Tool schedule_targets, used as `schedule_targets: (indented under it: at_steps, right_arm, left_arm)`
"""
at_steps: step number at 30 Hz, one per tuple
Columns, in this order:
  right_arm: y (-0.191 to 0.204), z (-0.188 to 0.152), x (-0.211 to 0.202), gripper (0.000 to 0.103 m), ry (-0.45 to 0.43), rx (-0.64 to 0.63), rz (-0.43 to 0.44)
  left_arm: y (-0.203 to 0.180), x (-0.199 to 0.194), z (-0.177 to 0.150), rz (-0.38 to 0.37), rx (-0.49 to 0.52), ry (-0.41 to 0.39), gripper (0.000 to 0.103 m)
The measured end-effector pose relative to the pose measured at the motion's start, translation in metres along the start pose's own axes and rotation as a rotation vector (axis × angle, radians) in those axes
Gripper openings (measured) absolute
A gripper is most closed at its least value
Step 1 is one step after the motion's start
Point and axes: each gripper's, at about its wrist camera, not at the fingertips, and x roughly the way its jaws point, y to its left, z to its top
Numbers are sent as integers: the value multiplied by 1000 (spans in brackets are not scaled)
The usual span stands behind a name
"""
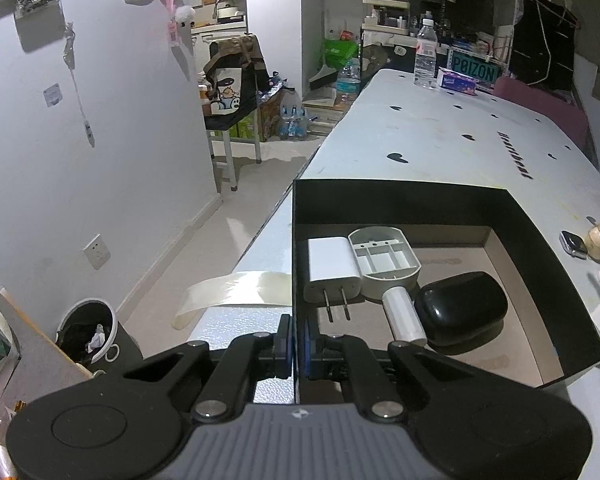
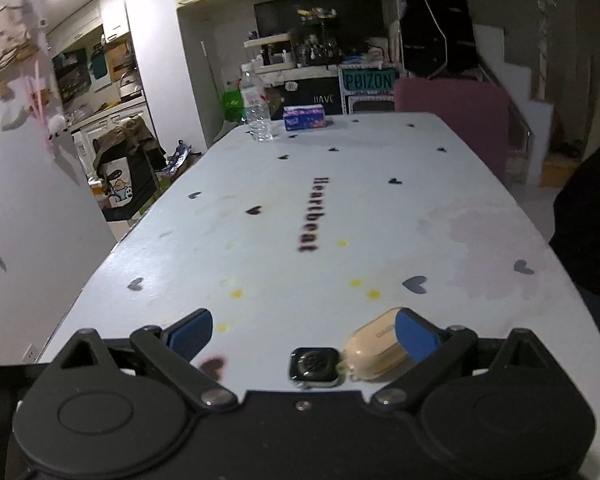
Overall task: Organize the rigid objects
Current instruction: 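Move the right gripper back toward the beige earbud case and smartwatch, then grasp the beige earbud case with the right gripper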
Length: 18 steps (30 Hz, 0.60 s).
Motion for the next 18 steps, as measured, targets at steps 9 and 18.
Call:
schedule_targets:
  at_steps: [9, 18]
  right_arm:
    - [-56, 3, 57, 102, 72, 57, -93]
    - [-68, 3, 85, 93, 64, 63, -18]
  left_arm:
    - [1, 1, 0, -5, -9, 1, 5]
    - [1, 1, 0, -2, -3, 0, 5]
